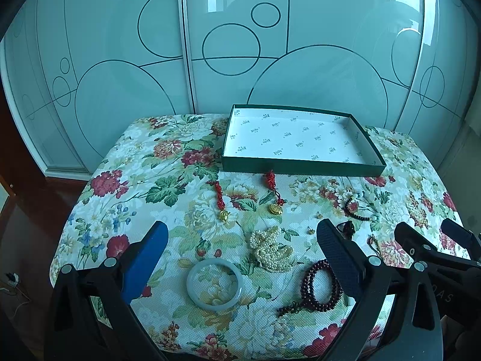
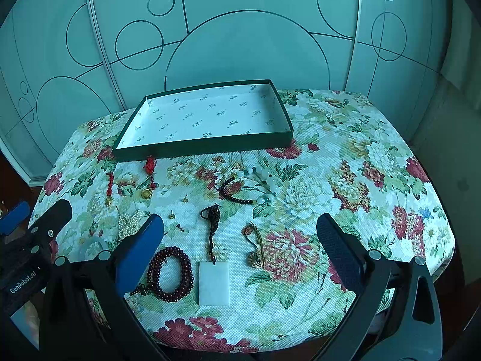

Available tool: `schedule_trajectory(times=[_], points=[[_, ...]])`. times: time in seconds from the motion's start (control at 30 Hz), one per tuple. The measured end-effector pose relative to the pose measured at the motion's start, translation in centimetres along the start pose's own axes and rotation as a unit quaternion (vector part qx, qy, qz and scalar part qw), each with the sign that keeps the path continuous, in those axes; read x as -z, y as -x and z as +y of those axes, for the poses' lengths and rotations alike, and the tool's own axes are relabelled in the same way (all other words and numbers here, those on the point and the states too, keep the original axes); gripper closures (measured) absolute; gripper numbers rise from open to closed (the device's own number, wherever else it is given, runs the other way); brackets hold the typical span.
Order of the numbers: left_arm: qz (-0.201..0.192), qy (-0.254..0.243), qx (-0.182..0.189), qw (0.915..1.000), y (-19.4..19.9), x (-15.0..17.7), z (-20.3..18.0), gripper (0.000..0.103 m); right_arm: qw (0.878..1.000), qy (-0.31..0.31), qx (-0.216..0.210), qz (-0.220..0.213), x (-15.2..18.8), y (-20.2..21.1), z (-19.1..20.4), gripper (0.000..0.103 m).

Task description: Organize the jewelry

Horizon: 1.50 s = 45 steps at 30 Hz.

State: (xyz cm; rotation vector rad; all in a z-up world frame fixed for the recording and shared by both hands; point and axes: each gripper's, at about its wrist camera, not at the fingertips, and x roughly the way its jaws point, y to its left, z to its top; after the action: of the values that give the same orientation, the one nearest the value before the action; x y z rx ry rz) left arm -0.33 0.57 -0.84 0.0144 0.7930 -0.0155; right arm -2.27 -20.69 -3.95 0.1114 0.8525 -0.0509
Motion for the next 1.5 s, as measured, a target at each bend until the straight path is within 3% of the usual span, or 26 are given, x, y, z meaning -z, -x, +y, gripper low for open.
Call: schedule_trajectory(times=[0.77,1.27,1.33,1.4,1.5], points=[[0.005,-0.003,-0.002,1.0,-0.3,0.5,0.2,0.005,1.0,-0.001,0.004,0.002,0.0,-0.1,-0.2,0.002],[0.05,0.02,-0.019,0.9984,-5.1,1.2,2.8,0.005,0.998,-0.031,0.032,0.035,1.1,-4.9,-4.3,0.003],[0.052,0.022,-0.025,0.9981,-5.6,1.3,3.2,0.005,0.998,-0.031,0.034,0.038,0.9,-5.7,-4.6,0.012],[0.054,0.023,-0.031,0.9978,-6.2,1.3,3.4,0.005,0.998,-0.031,0.033,0.046,0.6,-6.8,-4.9,0.027],[0.057,0.024,-0.038,0.9973,-7.0,1.2,3.8,0.005,0.998,-0.031,0.032,0.054,0.0,-8.4,-5.1,0.039]])
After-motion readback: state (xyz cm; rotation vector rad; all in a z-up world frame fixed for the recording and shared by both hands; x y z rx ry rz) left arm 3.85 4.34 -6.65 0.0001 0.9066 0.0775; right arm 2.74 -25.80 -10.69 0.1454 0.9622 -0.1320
